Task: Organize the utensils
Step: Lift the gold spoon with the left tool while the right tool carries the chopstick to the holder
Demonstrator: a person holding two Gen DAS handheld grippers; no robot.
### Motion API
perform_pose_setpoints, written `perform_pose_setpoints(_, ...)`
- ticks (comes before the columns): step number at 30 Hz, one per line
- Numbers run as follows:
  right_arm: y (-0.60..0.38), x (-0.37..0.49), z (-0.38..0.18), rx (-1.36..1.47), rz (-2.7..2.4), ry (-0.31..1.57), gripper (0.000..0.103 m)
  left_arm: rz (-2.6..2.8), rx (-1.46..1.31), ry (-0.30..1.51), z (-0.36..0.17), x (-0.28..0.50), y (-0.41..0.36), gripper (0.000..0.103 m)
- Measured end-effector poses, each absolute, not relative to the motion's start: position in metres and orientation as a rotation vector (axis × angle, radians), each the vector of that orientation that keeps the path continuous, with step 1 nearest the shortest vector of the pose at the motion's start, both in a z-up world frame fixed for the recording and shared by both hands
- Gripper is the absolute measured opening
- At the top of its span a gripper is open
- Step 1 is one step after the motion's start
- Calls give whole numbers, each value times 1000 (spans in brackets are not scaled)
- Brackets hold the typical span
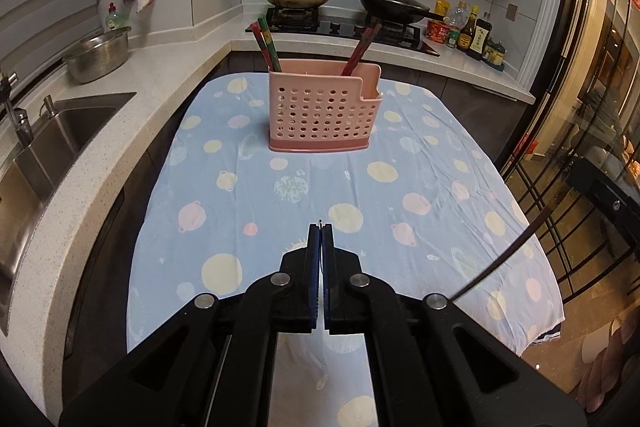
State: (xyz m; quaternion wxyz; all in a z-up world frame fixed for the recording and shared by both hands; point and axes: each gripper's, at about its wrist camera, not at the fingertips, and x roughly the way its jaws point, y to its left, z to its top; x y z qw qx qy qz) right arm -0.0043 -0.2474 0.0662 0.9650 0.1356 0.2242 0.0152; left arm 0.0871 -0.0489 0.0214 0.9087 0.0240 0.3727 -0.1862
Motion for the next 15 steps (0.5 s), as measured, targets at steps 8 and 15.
perform_pose_setpoints(8, -248, 14, 81, 264, 46, 420, 7, -369, 76, 712, 45, 100, -55, 1)
perform_pose_setpoints(15, -248, 25, 85, 262, 53, 417, 7, -381, 77, 701, 54, 111, -60, 1)
